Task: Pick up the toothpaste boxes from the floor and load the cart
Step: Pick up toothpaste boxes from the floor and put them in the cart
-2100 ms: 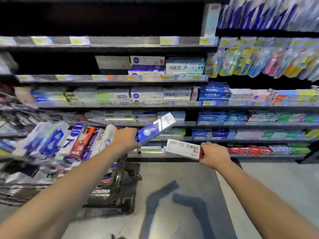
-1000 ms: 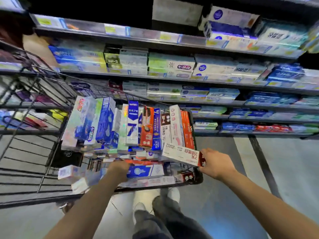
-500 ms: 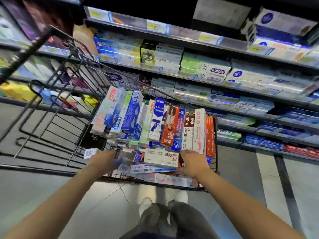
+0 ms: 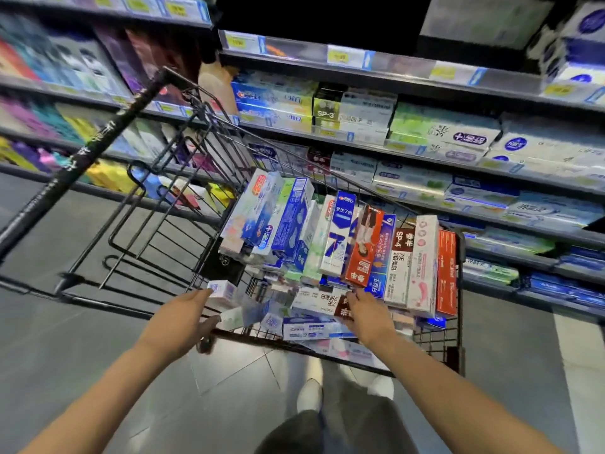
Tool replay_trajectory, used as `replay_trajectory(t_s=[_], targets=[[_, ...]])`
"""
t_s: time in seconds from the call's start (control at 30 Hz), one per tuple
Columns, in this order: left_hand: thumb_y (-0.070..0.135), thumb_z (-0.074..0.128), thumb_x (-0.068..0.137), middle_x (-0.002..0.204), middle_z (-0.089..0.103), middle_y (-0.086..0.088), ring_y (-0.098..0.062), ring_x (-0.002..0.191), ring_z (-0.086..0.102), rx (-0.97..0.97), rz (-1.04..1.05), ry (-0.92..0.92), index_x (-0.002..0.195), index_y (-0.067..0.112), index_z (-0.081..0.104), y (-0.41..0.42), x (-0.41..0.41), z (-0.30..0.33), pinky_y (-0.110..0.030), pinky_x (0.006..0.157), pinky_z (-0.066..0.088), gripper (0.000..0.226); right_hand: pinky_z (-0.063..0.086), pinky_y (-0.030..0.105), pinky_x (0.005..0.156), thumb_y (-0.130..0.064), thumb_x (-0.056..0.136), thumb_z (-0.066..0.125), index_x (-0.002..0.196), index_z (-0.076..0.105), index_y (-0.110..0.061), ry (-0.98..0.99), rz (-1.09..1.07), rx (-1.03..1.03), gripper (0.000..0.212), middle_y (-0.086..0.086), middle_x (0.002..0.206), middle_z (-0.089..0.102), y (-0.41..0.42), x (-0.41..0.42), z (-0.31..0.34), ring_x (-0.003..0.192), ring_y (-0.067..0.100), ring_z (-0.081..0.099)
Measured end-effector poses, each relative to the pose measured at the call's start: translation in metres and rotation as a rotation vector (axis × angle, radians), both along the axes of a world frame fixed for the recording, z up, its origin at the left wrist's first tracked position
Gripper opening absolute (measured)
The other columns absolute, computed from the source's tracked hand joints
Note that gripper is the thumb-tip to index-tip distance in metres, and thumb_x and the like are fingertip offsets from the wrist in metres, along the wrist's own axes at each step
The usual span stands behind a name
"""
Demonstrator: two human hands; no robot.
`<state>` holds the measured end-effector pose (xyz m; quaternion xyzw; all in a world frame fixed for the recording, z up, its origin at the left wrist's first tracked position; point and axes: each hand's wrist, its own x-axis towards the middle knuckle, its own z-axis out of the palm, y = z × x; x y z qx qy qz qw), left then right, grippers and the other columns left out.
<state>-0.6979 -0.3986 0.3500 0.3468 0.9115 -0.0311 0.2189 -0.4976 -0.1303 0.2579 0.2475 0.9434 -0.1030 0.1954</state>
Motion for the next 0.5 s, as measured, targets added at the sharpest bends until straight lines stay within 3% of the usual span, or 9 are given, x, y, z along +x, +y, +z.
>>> replay_trajectory(t_s=[0.13,0.2,0.3,0.37,0.43,0.5], targets=[[0.041,0.05,0.093,0.137,0.051,-0.003,-0.021,0.122,0.05,0.018,-0.103,-0.022,0.138,0.015,0.043,0.04,0.005,0.009,-0.032,0.098,0.042,0.053,0.043,0.036,0.096,-0.045,0.09,0.053,0.137,0.043,-0.011,0.079,0.089,0.043,0.059,0.008,0.133,0.051,0.011,0.021,0.029,0.12,0.027,0.05],[0.041,0.052,0.092,0.141,0.047,-0.005,-0.023,0.125,0.048,0.034,-0.227,-0.028,0.142,0.014,0.037,0.075,0.008,0.013,-0.033,0.101,0.041,0.059,0.046,0.039,0.098,-0.041,0.084,0.062,0.134,0.049,-0.011,0.13,0.117,0.113,0.06,0.01,0.131,0.056,0.024,0.043,0.047,0.119,0.029,0.054],[0.044,0.05,0.094,0.153,0.032,-0.006,-0.022,0.138,0.035,0.071,-0.424,-0.028,0.149,0.012,0.025,0.146,0.028,0.028,-0.033,0.112,0.03,0.069,0.052,0.044,0.093,-0.043,0.066,0.078,0.126,0.059,-0.01,0.176,-0.022,0.197,0.071,0.012,0.125,0.063,0.054,0.091,0.078,0.113,0.03,0.062],[0.044,0.048,0.095,0.154,0.03,-0.006,-0.021,0.139,0.032,0.093,-0.552,-0.006,0.15,0.012,0.023,0.197,0.055,0.042,-0.032,0.112,0.028,0.069,0.038,0.049,0.106,-0.041,0.076,0.07,0.139,0.046,-0.008,0.172,-0.139,0.199,0.075,0.013,0.141,0.049,0.07,0.131,0.096,0.129,0.032,0.048],[0.045,0.048,0.094,0.149,0.038,-0.008,-0.023,0.135,0.038,0.128,-0.689,0.015,0.147,0.012,0.028,0.247,0.093,0.054,-0.033,0.107,0.034,0.066,0.014,0.046,0.118,-0.039,0.091,0.055,0.151,0.017,-0.01,0.148,-0.28,0.215,0.077,0.01,0.158,0.02,0.084,0.181,0.108,0.145,0.028,0.02],[0.056,0.037,0.087,0.144,0.044,-0.01,-0.024,0.13,0.044,0.163,-0.837,0.043,0.143,0.01,0.035,0.291,0.141,0.065,-0.034,0.103,0.038,0.072,0.007,0.043,0.12,-0.039,0.095,0.048,0.153,0.003,-0.013,0.114,-0.426,0.236,0.078,0.007,0.161,0.004,0.092,0.234,0.117,0.148,0.024,0.006]])
